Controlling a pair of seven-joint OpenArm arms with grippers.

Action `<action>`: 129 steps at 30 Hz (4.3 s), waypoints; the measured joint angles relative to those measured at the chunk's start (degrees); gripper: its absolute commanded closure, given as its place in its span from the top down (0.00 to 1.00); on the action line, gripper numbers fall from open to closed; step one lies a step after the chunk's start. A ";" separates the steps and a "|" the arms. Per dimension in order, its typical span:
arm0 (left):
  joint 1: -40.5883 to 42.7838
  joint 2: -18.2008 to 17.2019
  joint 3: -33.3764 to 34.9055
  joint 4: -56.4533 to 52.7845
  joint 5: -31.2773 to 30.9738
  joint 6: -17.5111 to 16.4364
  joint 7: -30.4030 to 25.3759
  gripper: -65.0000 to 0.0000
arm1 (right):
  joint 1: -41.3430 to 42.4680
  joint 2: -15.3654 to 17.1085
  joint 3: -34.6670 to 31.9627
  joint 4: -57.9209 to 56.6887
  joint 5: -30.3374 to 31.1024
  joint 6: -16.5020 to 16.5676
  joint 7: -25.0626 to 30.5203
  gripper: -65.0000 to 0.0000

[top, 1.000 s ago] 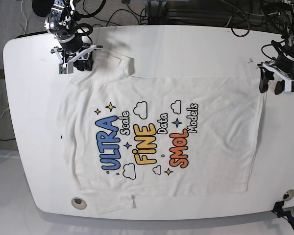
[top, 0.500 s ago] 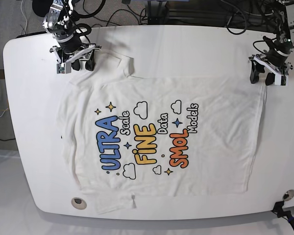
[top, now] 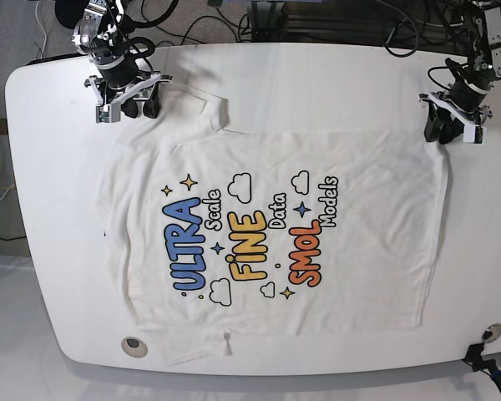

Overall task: Fold the T-shirt properly
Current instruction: 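Close both grippers on the shirt's shoulder edges by the collar, then lift the shoulder edges and pull them over toward the hem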

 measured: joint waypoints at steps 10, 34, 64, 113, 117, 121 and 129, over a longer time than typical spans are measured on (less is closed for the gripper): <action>0.92 1.36 -0.35 -0.90 -4.52 -5.03 2.67 0.00 | 0.07 -0.22 0.85 0.15 -0.46 0.66 -0.33 0.00; 10.45 5.31 -6.08 15.82 -2.78 -4.37 12.07 0.00 | -1.75 -0.48 11.17 6.82 7.39 1.70 -4.83 0.00; -1.53 3.13 -16.70 22.38 -4.87 -4.15 18.12 0.00 | 5.46 0.37 13.90 8.52 8.37 1.70 -4.79 0.00; -26.12 4.44 -15.39 -7.50 2.69 -5.46 19.52 0.00 | 35.17 5.38 3.72 -24.96 -0.13 3.89 -2.08 0.00; -27.23 4.39 -15.45 -8.26 2.64 -5.68 21.07 0.16 | 35.45 5.44 3.69 -25.75 -1.03 4.96 -0.59 0.00; -27.15 4.11 -14.97 -8.24 2.64 -5.90 26.03 0.36 | 35.41 5.40 3.65 -25.49 -1.18 5.57 0.04 0.26; -25.55 4.52 -14.60 -7.39 2.97 -5.11 28.70 0.41 | 34.77 5.81 3.80 -23.67 -1.18 5.84 -0.04 0.37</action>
